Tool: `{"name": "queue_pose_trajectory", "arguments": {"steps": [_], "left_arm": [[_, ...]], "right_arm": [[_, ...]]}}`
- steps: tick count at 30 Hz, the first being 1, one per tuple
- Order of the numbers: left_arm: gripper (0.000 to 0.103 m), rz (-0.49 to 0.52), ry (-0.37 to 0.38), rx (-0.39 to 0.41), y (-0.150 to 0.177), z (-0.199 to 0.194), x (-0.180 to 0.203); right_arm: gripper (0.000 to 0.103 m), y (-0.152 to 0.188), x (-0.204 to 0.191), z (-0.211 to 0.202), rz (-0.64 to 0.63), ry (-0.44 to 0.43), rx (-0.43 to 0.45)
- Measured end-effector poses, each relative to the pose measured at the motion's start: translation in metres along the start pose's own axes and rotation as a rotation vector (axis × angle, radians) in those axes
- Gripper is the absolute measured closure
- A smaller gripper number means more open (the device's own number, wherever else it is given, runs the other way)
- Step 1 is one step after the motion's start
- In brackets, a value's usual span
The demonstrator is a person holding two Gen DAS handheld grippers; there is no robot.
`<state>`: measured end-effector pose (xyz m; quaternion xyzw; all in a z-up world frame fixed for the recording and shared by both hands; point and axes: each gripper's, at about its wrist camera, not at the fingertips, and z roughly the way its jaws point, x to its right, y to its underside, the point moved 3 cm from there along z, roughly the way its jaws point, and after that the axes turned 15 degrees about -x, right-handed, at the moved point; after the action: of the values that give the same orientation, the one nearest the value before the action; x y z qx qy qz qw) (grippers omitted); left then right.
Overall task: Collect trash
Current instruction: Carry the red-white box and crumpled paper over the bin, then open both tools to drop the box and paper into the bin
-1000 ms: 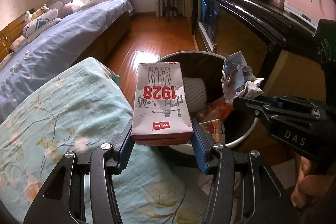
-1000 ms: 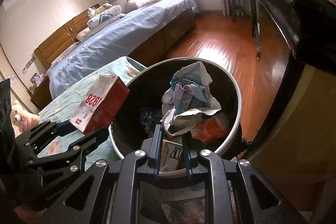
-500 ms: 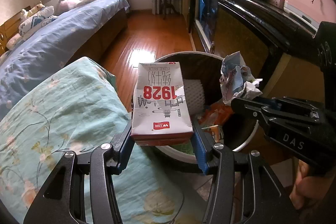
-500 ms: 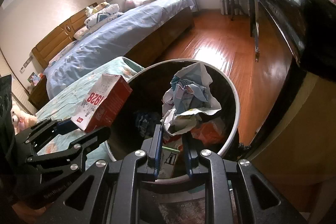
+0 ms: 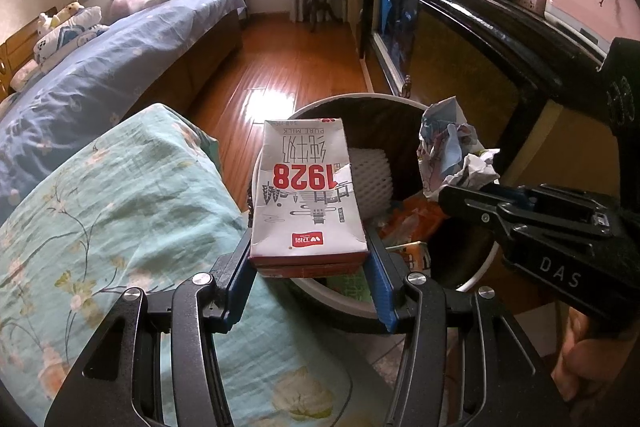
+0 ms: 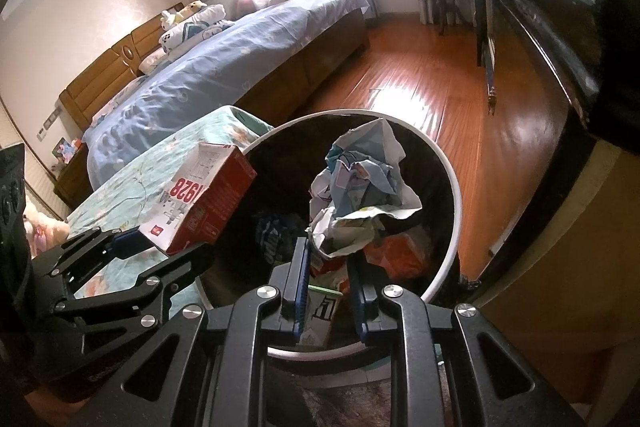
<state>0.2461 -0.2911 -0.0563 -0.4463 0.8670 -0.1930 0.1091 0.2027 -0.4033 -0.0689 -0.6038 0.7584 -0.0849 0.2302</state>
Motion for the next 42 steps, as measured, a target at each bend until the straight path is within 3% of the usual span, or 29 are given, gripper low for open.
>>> {"name": "queue_pose_trajectory", "arguments": {"steps": [21,24,28,42], "left_arm": [[0.052,0.025,0.005,-0.008,-0.009,0.004,0.006],[0.051,0.028,-0.001,-0.011,-0.009,0.004,0.006],[0.038,0.013,0.006,0.001,-0.005,-0.001,0.003],[0.038,-0.157,0.049,0.068,0.041,-0.033,-0.043]], "right_arm": [[0.081,-0.005,0.001,0.011,0.004,0.015,-0.029],[0.071,-0.007,0.003,0.012,0.014,0.009,-0.031],[0.055,-0.005,0.007,0.012,0.034,0.001,-0.027],[0.053,0.006,-0.004,-0.001,0.041,-0.025,0.001]]}}
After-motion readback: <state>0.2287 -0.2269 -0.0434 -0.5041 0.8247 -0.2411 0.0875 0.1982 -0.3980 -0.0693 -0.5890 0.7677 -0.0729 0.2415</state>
